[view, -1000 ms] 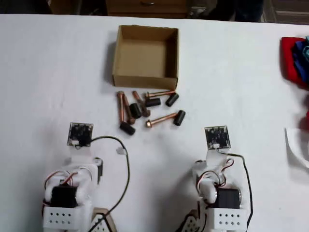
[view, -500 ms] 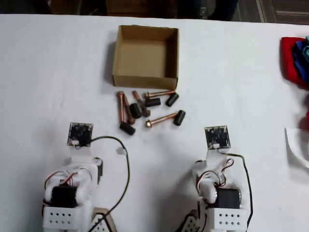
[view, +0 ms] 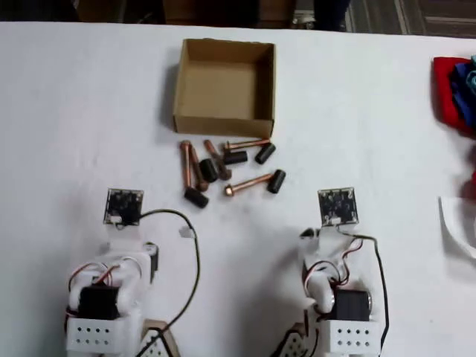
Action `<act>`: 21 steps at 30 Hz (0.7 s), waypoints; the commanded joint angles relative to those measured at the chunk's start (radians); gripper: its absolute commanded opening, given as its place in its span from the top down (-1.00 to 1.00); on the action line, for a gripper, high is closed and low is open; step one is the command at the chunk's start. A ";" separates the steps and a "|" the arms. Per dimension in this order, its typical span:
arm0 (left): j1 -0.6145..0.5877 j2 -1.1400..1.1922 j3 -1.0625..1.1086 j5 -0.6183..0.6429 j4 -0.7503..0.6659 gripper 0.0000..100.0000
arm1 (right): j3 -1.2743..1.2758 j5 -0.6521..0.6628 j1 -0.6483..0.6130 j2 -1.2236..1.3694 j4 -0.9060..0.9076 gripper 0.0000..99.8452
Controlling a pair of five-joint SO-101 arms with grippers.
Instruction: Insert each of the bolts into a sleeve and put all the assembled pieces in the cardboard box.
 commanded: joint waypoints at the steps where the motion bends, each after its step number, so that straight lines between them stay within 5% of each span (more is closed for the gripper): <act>1: 0.009 -0.025 0.019 -0.006 -0.015 0.81 | 0.009 0.011 0.015 -0.005 -0.070 0.95; 11: 0.009 -0.025 0.019 -0.006 -0.015 0.81 | -0.072 0.011 0.016 -0.007 -0.509 0.94; 17: 0.009 -0.025 0.019 -0.006 -0.015 0.81 | -0.410 0.005 -0.027 0.059 -0.392 0.94; 21: 0.009 -0.025 0.019 -0.006 -0.015 0.81 | -0.694 0.005 -0.081 0.348 -0.312 0.80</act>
